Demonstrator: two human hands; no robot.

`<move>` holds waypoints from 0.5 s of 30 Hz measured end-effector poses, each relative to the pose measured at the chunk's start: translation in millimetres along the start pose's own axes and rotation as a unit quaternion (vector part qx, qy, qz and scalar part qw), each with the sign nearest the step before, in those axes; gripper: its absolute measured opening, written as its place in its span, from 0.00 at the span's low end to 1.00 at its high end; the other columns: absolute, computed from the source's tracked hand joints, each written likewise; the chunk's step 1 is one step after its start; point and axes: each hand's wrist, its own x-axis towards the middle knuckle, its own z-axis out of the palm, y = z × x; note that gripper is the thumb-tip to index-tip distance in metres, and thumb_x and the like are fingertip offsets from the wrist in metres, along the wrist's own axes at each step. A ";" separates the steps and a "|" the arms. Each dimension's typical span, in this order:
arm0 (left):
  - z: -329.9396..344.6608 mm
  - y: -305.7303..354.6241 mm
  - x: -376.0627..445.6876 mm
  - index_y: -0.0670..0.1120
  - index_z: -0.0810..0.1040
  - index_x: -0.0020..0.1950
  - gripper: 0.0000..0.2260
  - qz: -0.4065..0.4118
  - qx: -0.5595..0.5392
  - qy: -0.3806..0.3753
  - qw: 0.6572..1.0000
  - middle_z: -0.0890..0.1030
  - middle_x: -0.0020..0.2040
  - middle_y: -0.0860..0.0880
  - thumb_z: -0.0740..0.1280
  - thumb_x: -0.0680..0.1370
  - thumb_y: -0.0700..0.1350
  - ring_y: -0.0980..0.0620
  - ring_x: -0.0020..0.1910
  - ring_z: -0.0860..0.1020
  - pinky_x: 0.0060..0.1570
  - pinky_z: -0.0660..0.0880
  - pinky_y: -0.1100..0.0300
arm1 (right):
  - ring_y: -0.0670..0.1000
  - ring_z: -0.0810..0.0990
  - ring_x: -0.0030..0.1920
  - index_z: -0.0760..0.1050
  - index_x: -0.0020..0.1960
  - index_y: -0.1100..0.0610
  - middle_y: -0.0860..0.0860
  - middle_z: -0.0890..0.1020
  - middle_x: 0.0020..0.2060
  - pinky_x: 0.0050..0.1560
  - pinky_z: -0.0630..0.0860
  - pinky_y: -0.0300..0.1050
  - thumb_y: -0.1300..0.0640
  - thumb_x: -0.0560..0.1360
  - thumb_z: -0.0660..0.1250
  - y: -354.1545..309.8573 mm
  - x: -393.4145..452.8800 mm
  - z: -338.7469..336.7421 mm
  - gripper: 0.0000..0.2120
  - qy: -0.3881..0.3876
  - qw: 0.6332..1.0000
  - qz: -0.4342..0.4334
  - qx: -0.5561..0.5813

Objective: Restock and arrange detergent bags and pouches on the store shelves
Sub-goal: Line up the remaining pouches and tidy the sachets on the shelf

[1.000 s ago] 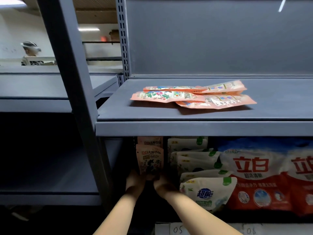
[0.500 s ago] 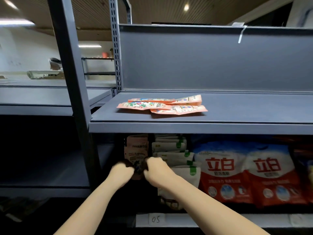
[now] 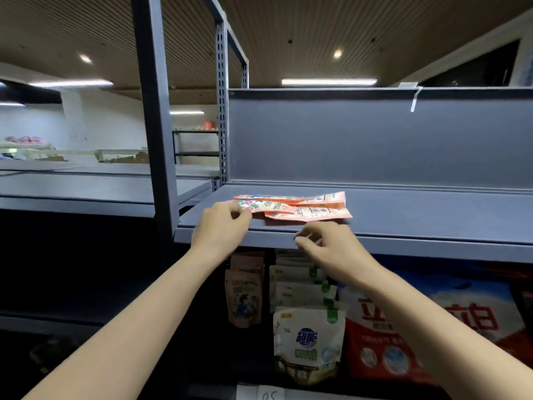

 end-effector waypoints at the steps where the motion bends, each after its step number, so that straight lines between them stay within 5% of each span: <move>1: -0.4 6.3 9.0 0.44 0.78 0.37 0.13 0.009 0.013 0.016 1.000 0.81 0.36 0.45 0.61 0.75 0.50 0.42 0.41 0.78 0.41 0.76 0.50 | 0.48 0.80 0.44 0.80 0.50 0.51 0.47 0.83 0.44 0.48 0.79 0.52 0.50 0.78 0.62 0.3 4.2 -8.2 0.09 0.023 1.000 -0.004 0.005; 4: 7.4 18.2 35.0 0.49 0.75 0.38 0.09 0.025 0.050 0.014 0.998 0.80 0.40 0.49 0.61 0.76 0.48 0.45 0.46 0.77 0.43 0.73 0.54 | 0.51 0.81 0.40 0.79 0.44 0.52 0.48 0.83 0.39 0.47 0.79 0.51 0.53 0.77 0.62 5.5 18.8 -28.0 0.08 0.089 0.996 0.000 0.004; 8: 27.4 17.6 66.6 0.49 0.78 0.54 0.10 0.026 0.113 -0.022 0.993 0.78 0.59 0.48 0.60 0.77 0.46 0.45 0.61 0.71 0.59 0.70 0.49 | 0.51 0.78 0.44 0.79 0.44 0.53 0.47 0.80 0.38 0.44 0.74 0.45 0.54 0.76 0.62 18.7 41.8 -46.3 0.08 0.135 0.990 0.026 -0.037; 15: 57.3 5.7 88.7 0.54 0.67 0.70 0.22 -0.018 0.142 -0.132 0.981 0.73 0.68 0.48 0.61 0.76 0.49 0.45 0.65 0.70 0.60 0.68 0.55 | 0.55 0.76 0.59 0.80 0.56 0.55 0.52 0.81 0.57 0.58 0.74 0.48 0.53 0.75 0.64 28.5 87.9 -40.0 0.13 0.072 0.991 0.061 -0.093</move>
